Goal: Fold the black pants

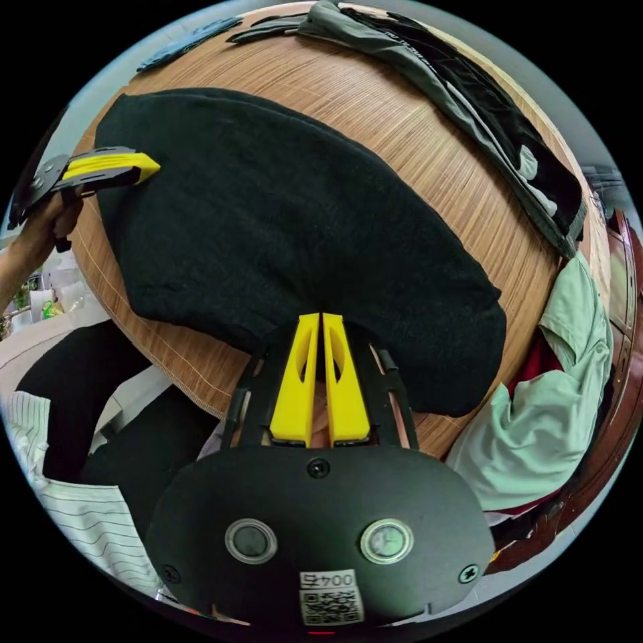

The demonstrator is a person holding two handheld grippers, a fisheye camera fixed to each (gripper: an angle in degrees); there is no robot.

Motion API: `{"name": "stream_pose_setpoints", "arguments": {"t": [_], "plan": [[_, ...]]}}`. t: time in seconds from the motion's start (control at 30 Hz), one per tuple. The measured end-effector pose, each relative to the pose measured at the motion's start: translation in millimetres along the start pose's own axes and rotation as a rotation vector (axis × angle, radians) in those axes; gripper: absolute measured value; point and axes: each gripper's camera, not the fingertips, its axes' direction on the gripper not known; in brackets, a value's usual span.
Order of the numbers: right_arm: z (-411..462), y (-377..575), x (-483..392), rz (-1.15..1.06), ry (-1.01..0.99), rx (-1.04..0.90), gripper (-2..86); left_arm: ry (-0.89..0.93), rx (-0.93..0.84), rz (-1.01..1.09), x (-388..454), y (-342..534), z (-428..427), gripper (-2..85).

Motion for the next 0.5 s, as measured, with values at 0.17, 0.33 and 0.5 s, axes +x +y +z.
{"name": "stream_pose_setpoints", "arguments": {"t": [0.17,0.33,0.5], "plan": [[10.0,-36.4,-35.6,-0.034,0.016,0.018,-0.3,-0.150,0.077,0.028,8.8,18.6,14.0,0.1],[14.9,-55.3,-44.4,0.061,-0.115,0.050,-0.3,-0.023,0.155,-0.043,-29.0,47.2,24.8,0.2],[-27.6,-81.8,-55.0,0.306,-0.225,0.241,-0.7,0.336,0.109,-0.128,-111.1,61.0,25.1,0.4]]}}
